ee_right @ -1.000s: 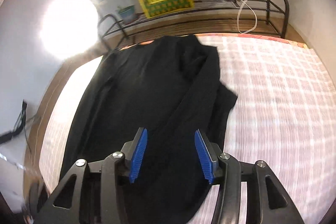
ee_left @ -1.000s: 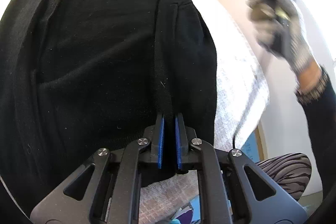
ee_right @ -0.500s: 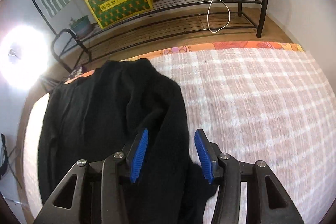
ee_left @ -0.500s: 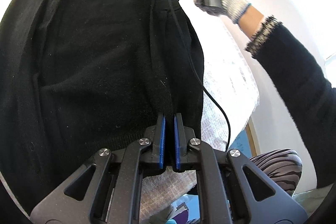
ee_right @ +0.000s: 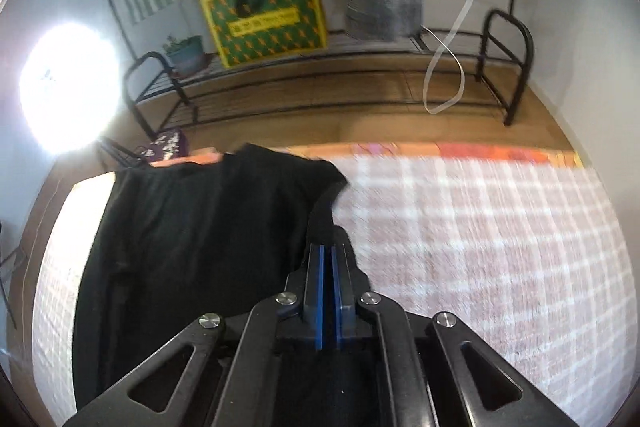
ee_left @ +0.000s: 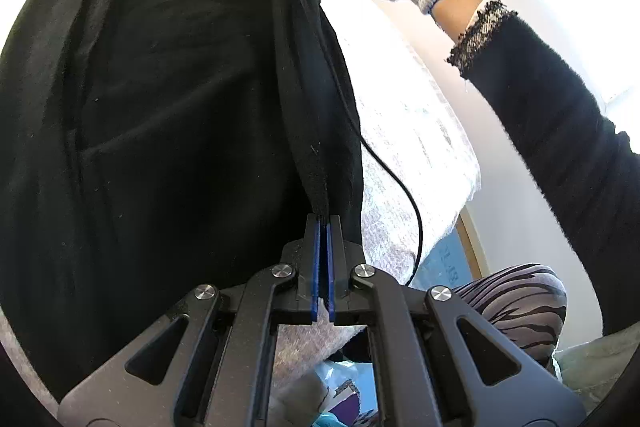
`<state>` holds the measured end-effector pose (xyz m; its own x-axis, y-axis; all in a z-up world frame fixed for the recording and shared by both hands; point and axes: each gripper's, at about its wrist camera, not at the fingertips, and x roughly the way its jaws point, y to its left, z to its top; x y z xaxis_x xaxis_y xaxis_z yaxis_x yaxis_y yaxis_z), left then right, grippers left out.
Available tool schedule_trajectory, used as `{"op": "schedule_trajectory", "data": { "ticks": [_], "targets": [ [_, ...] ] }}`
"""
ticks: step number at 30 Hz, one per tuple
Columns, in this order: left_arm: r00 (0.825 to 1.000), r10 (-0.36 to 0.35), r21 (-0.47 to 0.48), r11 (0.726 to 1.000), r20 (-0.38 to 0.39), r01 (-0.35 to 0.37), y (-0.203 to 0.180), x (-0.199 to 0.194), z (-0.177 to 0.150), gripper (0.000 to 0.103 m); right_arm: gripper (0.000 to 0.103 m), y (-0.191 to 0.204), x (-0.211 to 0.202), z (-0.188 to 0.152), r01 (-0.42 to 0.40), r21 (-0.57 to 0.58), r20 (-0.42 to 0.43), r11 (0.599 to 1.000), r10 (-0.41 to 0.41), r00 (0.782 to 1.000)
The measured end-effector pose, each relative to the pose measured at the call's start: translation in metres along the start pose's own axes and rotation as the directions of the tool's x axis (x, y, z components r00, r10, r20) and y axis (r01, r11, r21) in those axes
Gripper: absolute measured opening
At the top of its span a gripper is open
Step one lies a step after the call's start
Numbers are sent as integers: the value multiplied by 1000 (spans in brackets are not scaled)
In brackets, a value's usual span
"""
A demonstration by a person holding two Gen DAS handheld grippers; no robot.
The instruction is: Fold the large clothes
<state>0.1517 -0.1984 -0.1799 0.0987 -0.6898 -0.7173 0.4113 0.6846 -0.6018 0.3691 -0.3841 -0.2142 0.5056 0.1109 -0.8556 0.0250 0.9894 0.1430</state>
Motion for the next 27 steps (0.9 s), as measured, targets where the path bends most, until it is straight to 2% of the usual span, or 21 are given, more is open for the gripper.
{"op": "schedule_trajectory", "data": {
  "ticks": [5,11,12,14,15,16,18,21,23,27],
  "targets": [
    [1000,8,-19,1000,24,-7,6,-10,1,0,1,32,17,10,-26,-29,9,999,26,1000],
    [998,57,-102,993,-20,-59,23,5,-4,0,2,59,80,-5,-18,-79,-107,997,10,994],
    [997,74,-95,993,-19,-75,22,4,-4,0,6,62,86,-8,5,-90,-120,996,-16,993],
    [993,118,-69,991,-3,-118,17,1,-4,0,12,61,86,-10,4,-89,-123,996,-15,992],
    [991,131,-69,989,1,-131,16,-1,-5,0,22,58,78,-8,-19,-64,-105,998,12,994],
    [990,137,-74,988,8,-137,17,-5,-5,0,24,54,65,-6,-44,-39,-77,998,41,996],
    [987,161,-70,985,25,-159,15,-11,-8,0,25,46,40,-3,-64,-15,-39,998,64,997],
    [987,150,-55,988,53,-148,6,-18,-12,0,26,29,-7,-4,-132,53,13,990,132,991],
    [987,141,-18,990,70,-140,-3,-23,-16,0,26,18,-46,-13,-176,78,60,981,171,983],
    [991,115,95,988,70,-122,-30,-25,-26,0,29,4,-104,-41,-207,98,86,973,199,976]
  ]
}}
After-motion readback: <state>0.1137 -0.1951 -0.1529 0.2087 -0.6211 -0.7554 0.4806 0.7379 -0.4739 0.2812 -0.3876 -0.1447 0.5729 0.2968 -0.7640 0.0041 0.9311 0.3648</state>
